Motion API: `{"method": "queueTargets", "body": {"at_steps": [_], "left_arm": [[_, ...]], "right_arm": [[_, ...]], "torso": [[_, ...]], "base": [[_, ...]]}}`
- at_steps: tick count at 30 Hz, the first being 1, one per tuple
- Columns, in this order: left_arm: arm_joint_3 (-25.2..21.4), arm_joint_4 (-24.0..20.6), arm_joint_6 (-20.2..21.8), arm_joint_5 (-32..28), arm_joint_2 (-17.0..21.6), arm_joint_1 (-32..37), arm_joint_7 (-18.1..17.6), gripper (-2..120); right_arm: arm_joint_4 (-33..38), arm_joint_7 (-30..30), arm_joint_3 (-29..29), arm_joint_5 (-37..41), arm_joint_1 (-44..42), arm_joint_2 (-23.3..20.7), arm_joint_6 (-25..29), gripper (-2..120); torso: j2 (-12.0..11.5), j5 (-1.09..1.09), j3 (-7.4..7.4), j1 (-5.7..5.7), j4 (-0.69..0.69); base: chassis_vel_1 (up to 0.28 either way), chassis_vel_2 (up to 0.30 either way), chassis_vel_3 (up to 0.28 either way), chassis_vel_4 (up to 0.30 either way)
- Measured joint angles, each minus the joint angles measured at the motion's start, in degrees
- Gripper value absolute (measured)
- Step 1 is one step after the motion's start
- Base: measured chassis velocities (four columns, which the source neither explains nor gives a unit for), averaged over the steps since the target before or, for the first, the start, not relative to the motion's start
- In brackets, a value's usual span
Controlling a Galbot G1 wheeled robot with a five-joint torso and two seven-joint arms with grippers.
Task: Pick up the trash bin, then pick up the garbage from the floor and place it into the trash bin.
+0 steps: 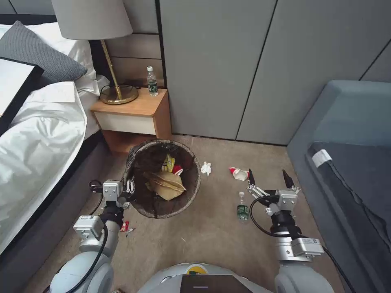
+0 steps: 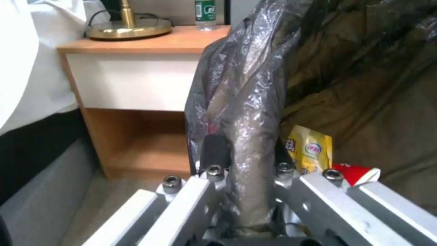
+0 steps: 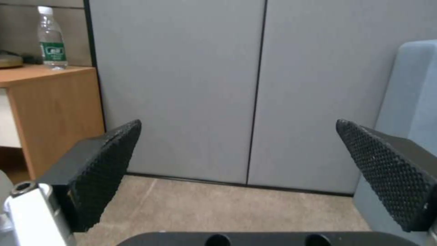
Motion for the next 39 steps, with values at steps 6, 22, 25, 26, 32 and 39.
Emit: {"method": "queueTargets", "body": {"at_steps": [6, 22, 25, 26, 32, 39], "left_arm": [[0.03, 0.00, -0.01, 0.03, -0.02, 0.08, -0.01, 3], [-0.06, 0.00, 0.02, -0.04, -0.02, 0.39, -0.05, 3], [-0.07, 0.00, 0.12, -0.07, 0.00, 0.39, -0.07, 3], [-0.08, 0.00, 0.14, -0.07, 0.01, 0.40, -0.07, 3], [-0.15, 0.00, 0.21, -0.08, 0.01, 0.56, -0.09, 3], [-0.29, 0.00, 0.26, -0.08, 0.08, 0.80, -0.15, 3]], "right_arm": [[0.06, 0.19, -0.19, -0.03, -0.01, -0.22, -0.24, 100], [-3.38, 2.72, 0.14, 9.06, 1.01, -9.25, -17.32, 100], [-6.68, 3.01, 0.02, 11.93, 2.30, -11.63, -19.76, 100], [-7.76, 3.33, -0.21, 13.58, 2.93, -12.25, -21.11, 100], [-10.53, 5.04, -1.07, 20.20, 5.37, -13.50, -27.53, 100], [-18.46, 5.92, -3.09, 24.64, 12.34, -13.86, -30.37, 100]], "torso": [[0.00, 0.00, 0.00, 0.00, 0.00], [0.00, 0.01, 0.00, 0.00, 0.00], [0.00, 0.01, 0.00, 0.00, 0.00], [0.00, 0.02, -0.01, 0.00, 0.00], [0.00, 0.00, 0.00, 0.00, 0.00], [0.00, 0.01, 0.00, 0.00, 0.00]], "base": [[-0.087, 0.093, 0.107, -0.103], [-0.003, 0.003, 0.002, -0.004], [0.000, 0.000, 0.000, 0.000], [0.000, 0.000, 0.000, 0.000], [0.000, 0.000, 0.000, 0.000], [0.000, 0.000, 0.000, 0.000]]}}
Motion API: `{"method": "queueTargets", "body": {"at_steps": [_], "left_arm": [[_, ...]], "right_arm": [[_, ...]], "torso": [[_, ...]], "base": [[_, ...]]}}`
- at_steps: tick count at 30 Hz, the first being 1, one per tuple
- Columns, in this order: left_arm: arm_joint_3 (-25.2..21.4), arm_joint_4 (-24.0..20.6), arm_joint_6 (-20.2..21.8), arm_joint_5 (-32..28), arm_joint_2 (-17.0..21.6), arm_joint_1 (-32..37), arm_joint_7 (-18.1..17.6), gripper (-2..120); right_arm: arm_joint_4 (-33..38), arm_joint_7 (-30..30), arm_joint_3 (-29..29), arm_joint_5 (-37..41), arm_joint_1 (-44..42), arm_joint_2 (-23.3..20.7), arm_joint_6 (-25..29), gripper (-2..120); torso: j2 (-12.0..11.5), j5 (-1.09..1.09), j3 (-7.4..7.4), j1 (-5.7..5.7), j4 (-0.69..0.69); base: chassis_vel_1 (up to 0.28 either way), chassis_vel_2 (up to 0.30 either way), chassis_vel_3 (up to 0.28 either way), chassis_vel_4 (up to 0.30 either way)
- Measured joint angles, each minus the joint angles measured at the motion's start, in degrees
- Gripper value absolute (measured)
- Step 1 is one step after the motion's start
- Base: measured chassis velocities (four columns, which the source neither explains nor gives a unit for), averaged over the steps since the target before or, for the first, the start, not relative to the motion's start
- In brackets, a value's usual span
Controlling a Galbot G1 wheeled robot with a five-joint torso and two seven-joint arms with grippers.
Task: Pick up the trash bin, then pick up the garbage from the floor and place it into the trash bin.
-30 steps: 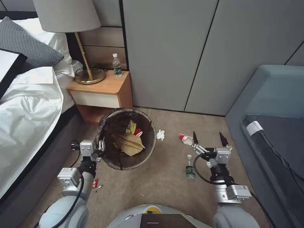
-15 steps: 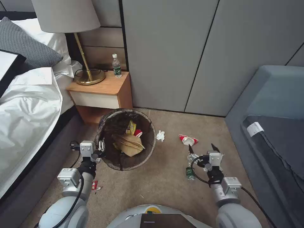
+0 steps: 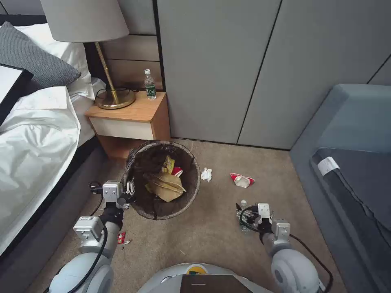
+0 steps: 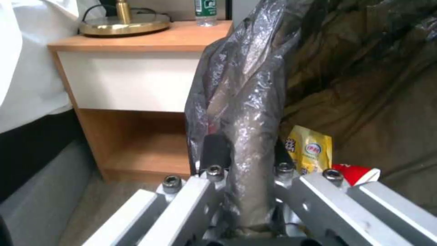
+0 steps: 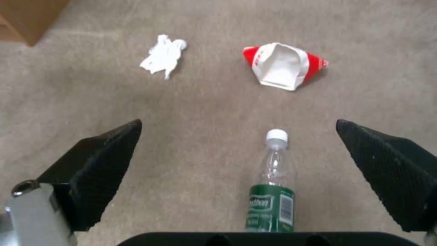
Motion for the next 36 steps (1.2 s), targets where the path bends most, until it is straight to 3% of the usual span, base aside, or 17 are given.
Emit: {"method": "queueTargets", "body": {"at_steps": [16, 36], "left_arm": [[-0.22, 0.00, 0.01, 0.41, -0.46, 1.04, -0.15, 3], [-0.18, 0.00, 0.03, 0.83, -0.92, 0.88, -0.23, 3]], "right_arm": [[-19.76, 2.89, -2.44, 5.19, 13.81, -0.81, -1.57, 100], [-26.38, 3.98, -6.32, 5.07, 16.80, 1.25, -1.25, 100]], "torso": [[0.00, -0.01, 0.00, 0.00, 0.00], [0.00, -0.01, 0.00, 0.00, -0.01]], "base": [[0.000, 0.000, 0.000, 0.000], [0.000, 0.000, 0.000, 0.000]]}}
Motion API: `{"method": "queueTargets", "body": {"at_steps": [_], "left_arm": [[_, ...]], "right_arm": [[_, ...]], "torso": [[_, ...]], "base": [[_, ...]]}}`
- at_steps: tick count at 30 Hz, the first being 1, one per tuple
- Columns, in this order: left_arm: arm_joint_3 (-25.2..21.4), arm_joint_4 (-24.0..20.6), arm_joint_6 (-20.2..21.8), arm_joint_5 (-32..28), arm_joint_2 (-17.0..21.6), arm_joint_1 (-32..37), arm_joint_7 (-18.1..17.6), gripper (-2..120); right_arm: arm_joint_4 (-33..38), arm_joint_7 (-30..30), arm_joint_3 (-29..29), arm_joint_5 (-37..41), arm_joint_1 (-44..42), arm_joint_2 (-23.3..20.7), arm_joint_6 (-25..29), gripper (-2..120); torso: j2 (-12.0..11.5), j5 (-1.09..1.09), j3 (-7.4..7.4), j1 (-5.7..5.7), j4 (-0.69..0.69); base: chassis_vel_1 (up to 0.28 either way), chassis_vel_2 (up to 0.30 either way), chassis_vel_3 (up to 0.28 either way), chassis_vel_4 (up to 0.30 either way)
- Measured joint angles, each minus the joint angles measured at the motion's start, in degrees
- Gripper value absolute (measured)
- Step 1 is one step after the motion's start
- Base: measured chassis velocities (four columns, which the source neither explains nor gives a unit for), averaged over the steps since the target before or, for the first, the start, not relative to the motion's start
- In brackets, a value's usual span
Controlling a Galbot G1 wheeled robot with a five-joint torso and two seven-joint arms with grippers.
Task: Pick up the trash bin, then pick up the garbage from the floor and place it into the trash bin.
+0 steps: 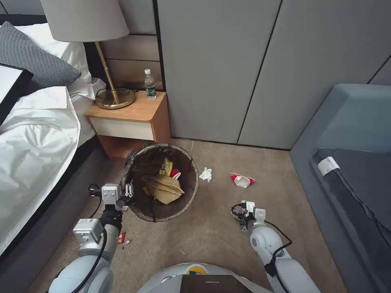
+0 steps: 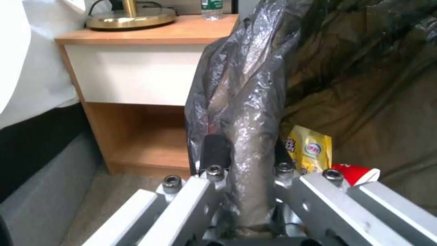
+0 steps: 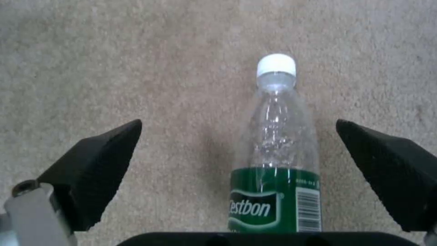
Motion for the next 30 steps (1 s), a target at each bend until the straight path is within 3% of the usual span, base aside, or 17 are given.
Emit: {"method": "queueTargets", "body": {"at_steps": [30], "left_arm": [[0.11, 0.00, 0.05, -0.08, 0.22, 0.00, 0.05, 3]], "right_arm": [[-5.95, -0.69, 0.64, -0.41, 0.61, 1.04, 1.39, 99]], "torso": [[0.00, 0.00, 0.00, 0.00, 0.00]], "base": [[0.000, 0.000, 0.000, 0.000]]}}
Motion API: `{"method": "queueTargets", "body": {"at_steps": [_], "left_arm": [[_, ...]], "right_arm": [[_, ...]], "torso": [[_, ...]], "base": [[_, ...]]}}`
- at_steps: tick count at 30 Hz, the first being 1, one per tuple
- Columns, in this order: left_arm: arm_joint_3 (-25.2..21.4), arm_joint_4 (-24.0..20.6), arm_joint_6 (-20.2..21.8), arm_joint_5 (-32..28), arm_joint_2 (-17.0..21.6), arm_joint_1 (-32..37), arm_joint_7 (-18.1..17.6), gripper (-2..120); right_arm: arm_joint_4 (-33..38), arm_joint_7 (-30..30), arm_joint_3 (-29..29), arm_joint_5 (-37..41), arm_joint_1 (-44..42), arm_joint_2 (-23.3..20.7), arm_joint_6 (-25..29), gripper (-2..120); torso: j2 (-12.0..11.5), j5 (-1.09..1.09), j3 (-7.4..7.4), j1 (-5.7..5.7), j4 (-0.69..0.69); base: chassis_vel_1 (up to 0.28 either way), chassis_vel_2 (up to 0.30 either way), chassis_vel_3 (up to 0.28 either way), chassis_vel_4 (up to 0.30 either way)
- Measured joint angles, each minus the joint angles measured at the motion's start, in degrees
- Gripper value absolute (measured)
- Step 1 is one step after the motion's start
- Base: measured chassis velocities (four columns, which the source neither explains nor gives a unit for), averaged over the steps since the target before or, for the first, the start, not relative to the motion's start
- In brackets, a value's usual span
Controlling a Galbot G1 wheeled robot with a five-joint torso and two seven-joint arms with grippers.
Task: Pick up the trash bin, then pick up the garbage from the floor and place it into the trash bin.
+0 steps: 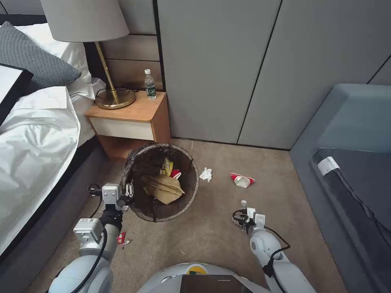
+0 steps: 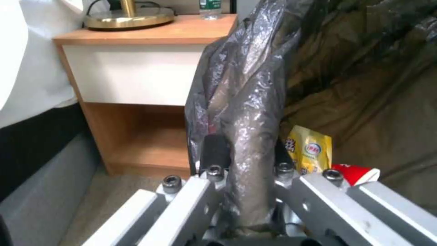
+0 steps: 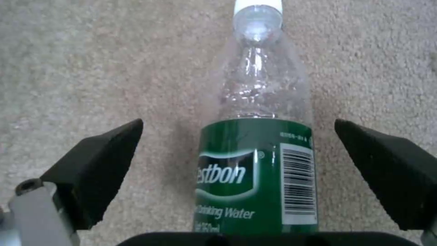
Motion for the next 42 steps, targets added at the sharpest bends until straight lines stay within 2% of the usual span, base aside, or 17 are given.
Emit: {"method": "queueTargets", "body": {"at_steps": [4, 6, 7, 11, 12, 16, 17, 20, 24, 31, 35, 38, 39, 40, 42], "left_arm": [[0.02, 0.00, 0.00, 0.01, 0.00, 0.01, 0.01, 3], [0.05, 0.00, 0.00, 0.01, 0.00, -0.01, 0.02, 3], [0.05, 0.00, 0.00, 0.01, 0.00, -0.01, 0.02, 3], [0.04, 0.00, 0.00, 0.01, -0.01, -0.06, 0.04, 3], [0.04, 0.00, 0.00, 0.01, -0.01, -0.06, 0.04, 3], [-0.10, 0.00, 0.00, -0.03, 0.05, -0.11, 0.04, 3], [-0.10, 0.00, 0.00, -0.03, 0.05, -0.11, 0.04, 3], [-0.08, 0.00, 0.00, -0.05, 0.04, -0.18, 0.04, 3], [-0.01, 0.00, 0.00, -0.06, 0.03, -0.23, 0.05, 3], [0.00, 0.00, 0.00, -0.07, 0.02, -0.24, 0.06, 3], [-0.11, 0.00, 0.00, -0.12, 0.07, -0.23, 0.05, 3], [-0.22, 0.00, 0.04, -0.15, 0.19, -0.23, 0.01, 3], [-0.22, 0.00, 0.04, -0.15, 0.19, -0.23, 0.01, 3], [-0.22, 0.00, 0.05, -0.16, 0.22, -0.23, -0.01, 3], [-0.18, 0.00, 0.07, -0.16, 0.23, -0.25, -0.02, 3]], "right_arm": [[-0.67, -0.06, 0.01, -0.12, 0.14, 0.01, 0.23, 98], [-1.00, -0.06, 0.05, -0.19, 0.19, 0.09, 0.32, 90], [-1.00, -0.06, 0.05, -0.19, 0.19, 0.09, 0.32, 90], [-1.63, -0.34, 0.27, -0.20, 0.32, 0.33, 0.67, 73], [-1.63, -0.34, 0.27, -0.20, 0.32, 0.33, 0.67, 73], [-1.91, -0.48, 0.64, 0.32, 0.37, 0.65, 0.72, 54], [-1.91, -0.48, 0.64, 0.32, 0.37, 0.65, 0.72, 54], [-1.91, -0.53, 0.89, 0.58, 0.33, 0.72, 0.83, 40], [-1.91, -0.56, 1.26, 0.79, 0.22, 0.80, 0.95, 31], [-0.65, -0.50, 1.89, 0.81, -0.38, 0.62, 1.47, 28], [4.96, -1.33, 3.24, -0.06, -1.99, -0.44, 1.11, 28], [13.00, -2.91, 4.81, -0.23, -4.05, -2.36, 0.35, 28], [13.00, -2.91, 4.81, -0.23, -4.05, -2.36, 0.35, 28], [17.92, -3.94, 5.60, -0.20, -5.51, -3.74, 0.45, 28], [22.73, -4.87, 6.57, 0.23, -6.57, -5.17, 0.40, 28]], "torso": [[0.00, 0.00, 0.00, 0.00, 0.00], [0.00, 0.00, 0.00, 0.00, 0.00], [0.00, 0.00, 0.00, 0.00, 0.00], [0.00, 0.00, 0.00, 0.00, 0.00], [0.00, 0.00, 0.00, 0.00, 0.00], [0.00, 0.00, 0.00, 0.00, 0.00], [0.00, 0.00, 0.00, 0.00, 0.00], [0.00, 0.00, 0.00, 0.00, 0.00], [0.00, 0.00, 0.00, 0.00, 0.00], [0.00, 0.02, 0.00, 0.00, -0.01], [0.00, 0.02, 0.00, 0.00, 0.01], [0.00, -0.02, 0.00, 0.00, 0.00], [0.00, -0.02, 0.00, 0.00, 0.00], [0.00, 0.02, 0.00, 0.00, -0.01], [0.00, 0.01, -0.01, 0.00, 0.00]], "base": [[0.000, 0.000, 0.000, 0.000], [0.000, 0.000, 0.000, 0.000], [0.000, 0.000, 0.000, 0.000], [0.000, 0.000, 0.000, 0.000], [0.000, 0.000, 0.000, 0.000], [0.000, 0.000, 0.000, 0.000], [0.000, 0.000, 0.000, 0.000], [0.000, 0.000, 0.000, 0.000], [0.000, 0.000, 0.000, 0.000], [0.000, 0.000, 0.000, 0.000], [0.000, 0.000, 0.000, 0.000], [0.000, 0.000, 0.000, 0.000], [0.000, 0.000, 0.000, 0.000], [0.000, 0.000, 0.000, 0.000], [0.000, 0.000, 0.000, 0.000]]}}
